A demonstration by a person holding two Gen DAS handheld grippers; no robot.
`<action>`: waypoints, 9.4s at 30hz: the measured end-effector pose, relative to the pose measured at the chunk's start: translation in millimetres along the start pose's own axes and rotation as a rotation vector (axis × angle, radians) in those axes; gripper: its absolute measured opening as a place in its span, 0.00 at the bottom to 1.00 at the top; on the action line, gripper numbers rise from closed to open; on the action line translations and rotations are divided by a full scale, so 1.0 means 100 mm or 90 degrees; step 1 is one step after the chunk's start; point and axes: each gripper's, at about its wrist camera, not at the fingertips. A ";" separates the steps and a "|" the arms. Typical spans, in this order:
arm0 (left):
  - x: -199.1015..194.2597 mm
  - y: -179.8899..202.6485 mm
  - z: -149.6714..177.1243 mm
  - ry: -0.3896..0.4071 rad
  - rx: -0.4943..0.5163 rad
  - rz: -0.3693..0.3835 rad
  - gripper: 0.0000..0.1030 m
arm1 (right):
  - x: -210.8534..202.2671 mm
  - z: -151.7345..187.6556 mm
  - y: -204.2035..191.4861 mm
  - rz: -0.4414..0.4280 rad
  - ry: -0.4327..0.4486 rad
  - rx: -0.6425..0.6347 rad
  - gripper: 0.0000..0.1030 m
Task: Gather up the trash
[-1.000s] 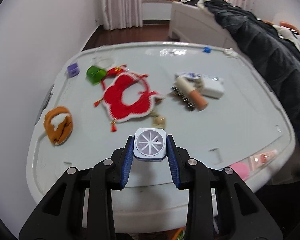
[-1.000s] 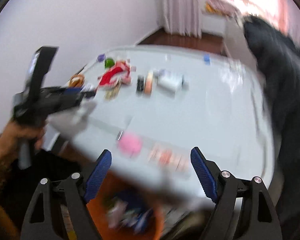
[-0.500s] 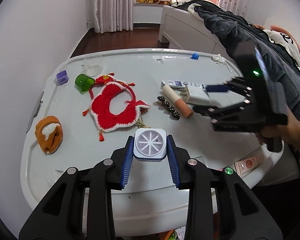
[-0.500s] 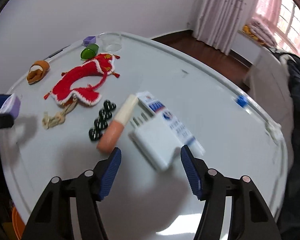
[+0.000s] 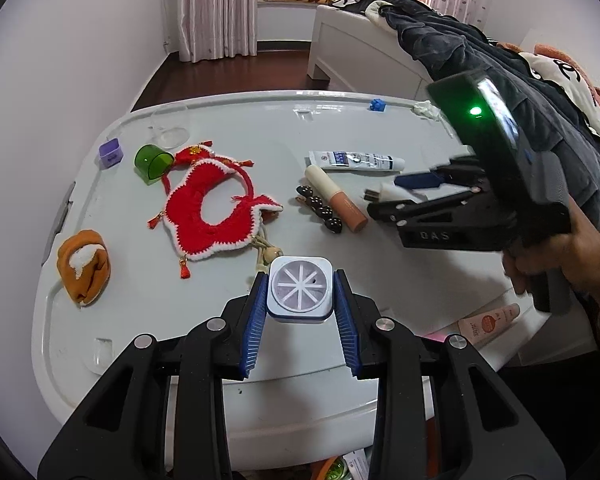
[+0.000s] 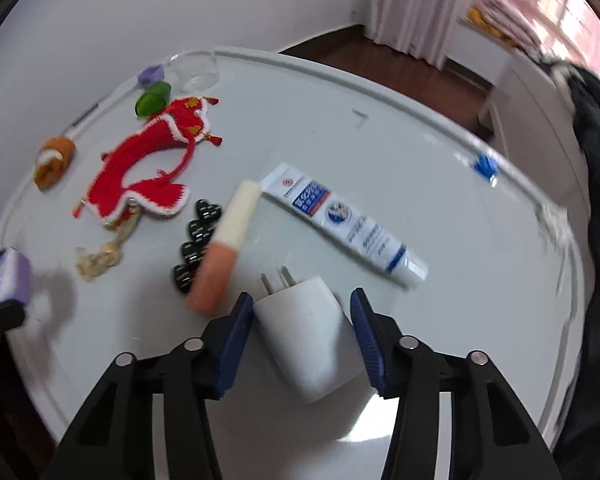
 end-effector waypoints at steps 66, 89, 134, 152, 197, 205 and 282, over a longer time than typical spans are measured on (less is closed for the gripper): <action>0.14 -0.38 -0.25 -0.040 -0.029 -0.125 0.83 | -1.81 1.54 -0.30 -0.054 0.209 0.213 0.87; -0.01 -0.61 -0.80 0.049 -0.079 -0.057 0.16 | -1.69 1.66 -0.13 -0.023 0.195 0.220 0.90; -0.35 -0.07 -0.38 0.065 0.023 0.035 0.17 | -0.70 0.39 0.19 -0.099 0.077 0.156 0.21; -0.75 0.82 1.49 -0.144 0.114 0.149 0.23 | -0.96 2.54 -1.02 -0.242 -0.108 0.212 0.27; -0.44 -0.72 -0.36 0.067 -0.133 -0.079 0.14 | -1.44 1.26 -0.92 -0.124 0.143 0.083 0.74; -1.32 -1.41 -0.06 0.108 -0.152 -0.173 0.14 | -0.51 -0.21 -1.77 -0.236 0.196 -0.010 0.74; -0.48 0.30 0.39 -0.010 0.005 -0.109 0.56 | -1.39 1.16 -0.68 0.013 0.146 0.079 0.83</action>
Point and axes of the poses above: each gripper's, at about its wrist camera, not at the fingertips, and x roughly the way its jaws point, y to its right, z to its underside, and after that the axes turned 1 degree about -y, right-handed
